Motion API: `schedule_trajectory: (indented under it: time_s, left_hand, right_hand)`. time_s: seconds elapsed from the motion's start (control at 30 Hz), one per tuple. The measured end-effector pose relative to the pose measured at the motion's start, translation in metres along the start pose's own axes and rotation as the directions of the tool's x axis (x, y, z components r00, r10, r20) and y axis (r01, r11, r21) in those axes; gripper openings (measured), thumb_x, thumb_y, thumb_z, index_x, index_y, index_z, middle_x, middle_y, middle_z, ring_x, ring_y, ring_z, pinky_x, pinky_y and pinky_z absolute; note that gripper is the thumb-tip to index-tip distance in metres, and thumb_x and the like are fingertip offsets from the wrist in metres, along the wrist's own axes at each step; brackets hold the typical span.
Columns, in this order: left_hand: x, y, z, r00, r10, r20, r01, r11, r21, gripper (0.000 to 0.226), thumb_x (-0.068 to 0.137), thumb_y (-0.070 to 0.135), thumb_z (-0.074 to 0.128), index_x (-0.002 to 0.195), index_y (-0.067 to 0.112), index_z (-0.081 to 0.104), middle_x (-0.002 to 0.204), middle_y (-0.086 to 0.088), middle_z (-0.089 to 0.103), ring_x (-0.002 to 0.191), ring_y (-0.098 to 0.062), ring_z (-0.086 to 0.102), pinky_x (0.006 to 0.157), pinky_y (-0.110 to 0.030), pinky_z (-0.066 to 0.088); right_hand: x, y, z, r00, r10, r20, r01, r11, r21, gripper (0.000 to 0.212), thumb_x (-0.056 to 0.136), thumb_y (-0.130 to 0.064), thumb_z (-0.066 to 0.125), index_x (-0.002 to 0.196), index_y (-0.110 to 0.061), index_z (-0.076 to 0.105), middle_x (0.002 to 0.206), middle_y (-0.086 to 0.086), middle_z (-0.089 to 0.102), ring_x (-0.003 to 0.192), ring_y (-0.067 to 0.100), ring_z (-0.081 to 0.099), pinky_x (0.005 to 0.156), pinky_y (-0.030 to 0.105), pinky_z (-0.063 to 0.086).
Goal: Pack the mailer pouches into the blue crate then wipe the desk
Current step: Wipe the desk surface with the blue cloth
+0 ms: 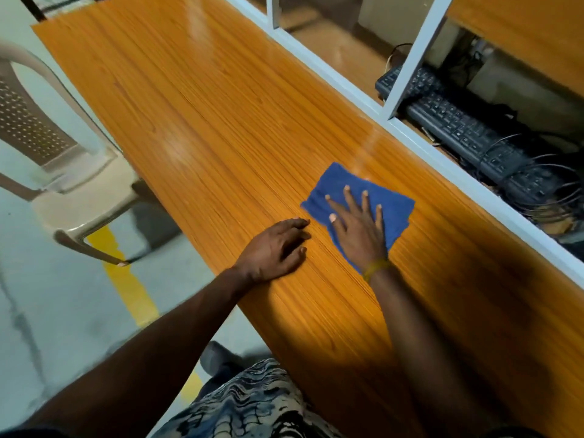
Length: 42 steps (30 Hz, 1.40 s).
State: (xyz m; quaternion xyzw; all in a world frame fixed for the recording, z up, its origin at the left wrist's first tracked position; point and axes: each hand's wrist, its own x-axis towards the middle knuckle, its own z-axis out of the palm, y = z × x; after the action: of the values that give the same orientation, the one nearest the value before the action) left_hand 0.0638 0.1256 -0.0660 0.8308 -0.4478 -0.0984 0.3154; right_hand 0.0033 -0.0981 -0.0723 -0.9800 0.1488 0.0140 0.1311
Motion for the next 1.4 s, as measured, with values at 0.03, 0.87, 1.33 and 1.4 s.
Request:
schedule_trajectory:
  time_s: [0.03, 0.87, 1.33, 1.4]
  left_hand:
    - [-0.004, -0.002, -0.003, 1.0, 0.0, -0.001, 0.0, 1.0, 0.002, 0.044, 0.096, 0.04, 0.045, 0.123, 0.013, 0.065, 0.144, -0.005, 0.053, 0.133, -0.02, 0.048, 0.107, -0.032, 0.041]
    - [-0.059, -0.07, -0.05, 0.997, 0.075, 0.015, -0.075, 0.997, -0.03, 0.038, 0.097, 0.039, 0.05, 0.121, 0.015, 0.066, 0.145, -0.002, 0.052, 0.133, -0.018, 0.05, 0.098, -0.035, 0.051]
    - [-0.081, -0.124, -0.088, 0.996, 0.091, 0.024, -0.09, 0.995, -0.045, 0.036, 0.096, 0.041, 0.056, 0.122, 0.019, 0.066, 0.146, 0.004, 0.051, 0.129, -0.012, 0.052, 0.095, -0.031, 0.051]
    - [-0.081, -0.125, -0.09, 0.995, 0.09, 0.045, -0.087, 0.995, -0.053, 0.039, 0.094, 0.041, 0.055, 0.121, 0.016, 0.067, 0.145, -0.001, 0.053, 0.13, -0.016, 0.052, 0.094, -0.032, 0.051]
  right_hand:
    - [-0.019, 0.003, 0.001, 0.998, -0.059, 0.015, 0.059, 0.998, 0.002, 0.045, 0.106, -0.046, 0.027, 0.151, -0.049, 0.023, 0.165, -0.013, 0.006, 0.153, 0.023, 0.0, 0.12, 0.056, 0.005]
    - [-0.003, -0.099, 0.027, 0.931, 0.36, -0.057, -0.356, 0.932, 0.071, 0.047, 0.104, -0.046, 0.035, 0.15, -0.046, 0.029, 0.165, -0.004, 0.017, 0.152, 0.034, 0.009, 0.117, 0.063, 0.011]
    - [0.002, -0.164, 0.038, 0.935, 0.351, -0.052, -0.346, 0.934, 0.087, 0.046, 0.105, -0.045, 0.033, 0.15, -0.045, 0.029, 0.165, -0.003, 0.015, 0.152, 0.033, 0.006, 0.118, 0.062, 0.009]
    - [-0.012, -0.179, 0.045, 0.978, 0.208, -0.02, -0.207, 0.977, 0.046, 0.045, 0.106, -0.045, 0.03, 0.151, -0.047, 0.026, 0.166, -0.008, 0.009, 0.153, 0.028, 0.001, 0.12, 0.059, 0.005]
